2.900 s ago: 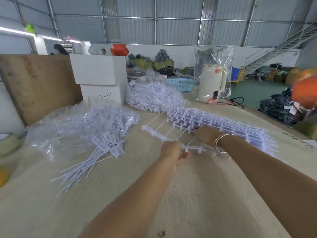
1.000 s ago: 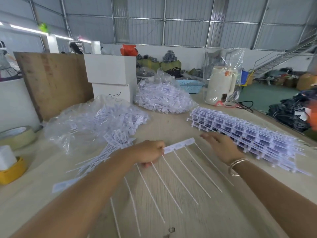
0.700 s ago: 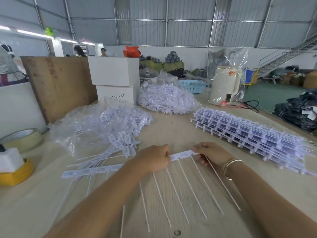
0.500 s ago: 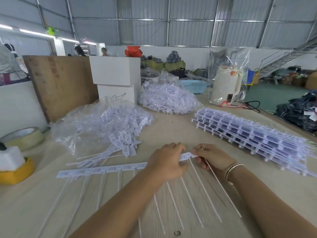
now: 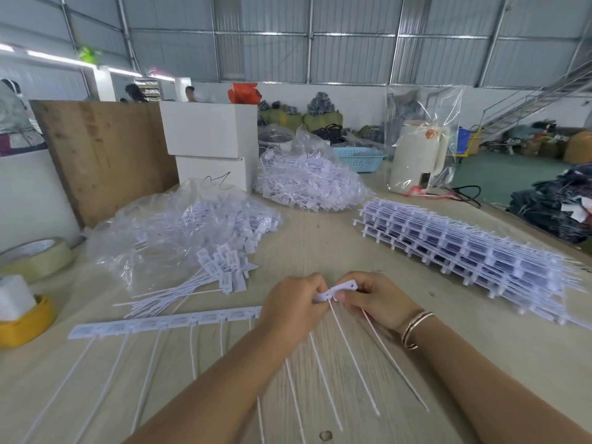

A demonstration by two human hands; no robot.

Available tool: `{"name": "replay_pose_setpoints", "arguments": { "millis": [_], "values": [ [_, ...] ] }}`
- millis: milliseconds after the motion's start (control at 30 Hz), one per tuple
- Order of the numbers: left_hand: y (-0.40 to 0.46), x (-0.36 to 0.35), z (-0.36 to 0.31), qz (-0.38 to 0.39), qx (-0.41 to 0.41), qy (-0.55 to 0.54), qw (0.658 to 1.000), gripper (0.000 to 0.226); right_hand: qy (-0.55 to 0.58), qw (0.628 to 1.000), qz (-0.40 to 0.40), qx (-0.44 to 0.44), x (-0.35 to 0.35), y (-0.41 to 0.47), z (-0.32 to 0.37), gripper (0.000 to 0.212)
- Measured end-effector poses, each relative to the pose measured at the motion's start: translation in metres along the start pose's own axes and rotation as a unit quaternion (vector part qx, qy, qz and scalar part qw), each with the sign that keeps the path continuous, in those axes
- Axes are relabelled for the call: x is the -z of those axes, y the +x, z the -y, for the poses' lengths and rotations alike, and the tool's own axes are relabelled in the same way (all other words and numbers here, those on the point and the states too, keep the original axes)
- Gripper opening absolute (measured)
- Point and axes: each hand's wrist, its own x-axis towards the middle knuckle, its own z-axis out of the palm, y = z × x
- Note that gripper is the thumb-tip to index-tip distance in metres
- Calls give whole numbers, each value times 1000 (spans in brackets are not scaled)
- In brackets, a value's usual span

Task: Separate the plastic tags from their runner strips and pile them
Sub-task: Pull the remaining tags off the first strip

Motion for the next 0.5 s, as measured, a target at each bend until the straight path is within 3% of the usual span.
{"name": "replay_pose_setpoints", "arguments": {
  "millis": [233, 500],
  "values": [
    [1, -2, 3, 33, 38, -198, 979, 12, -32, 998, -4, 46, 3, 3, 1, 18],
    [7, 0, 1, 64, 33, -308, 949, 13, 126, 992, -25, 2, 3, 10, -7, 9]
  ]
}}
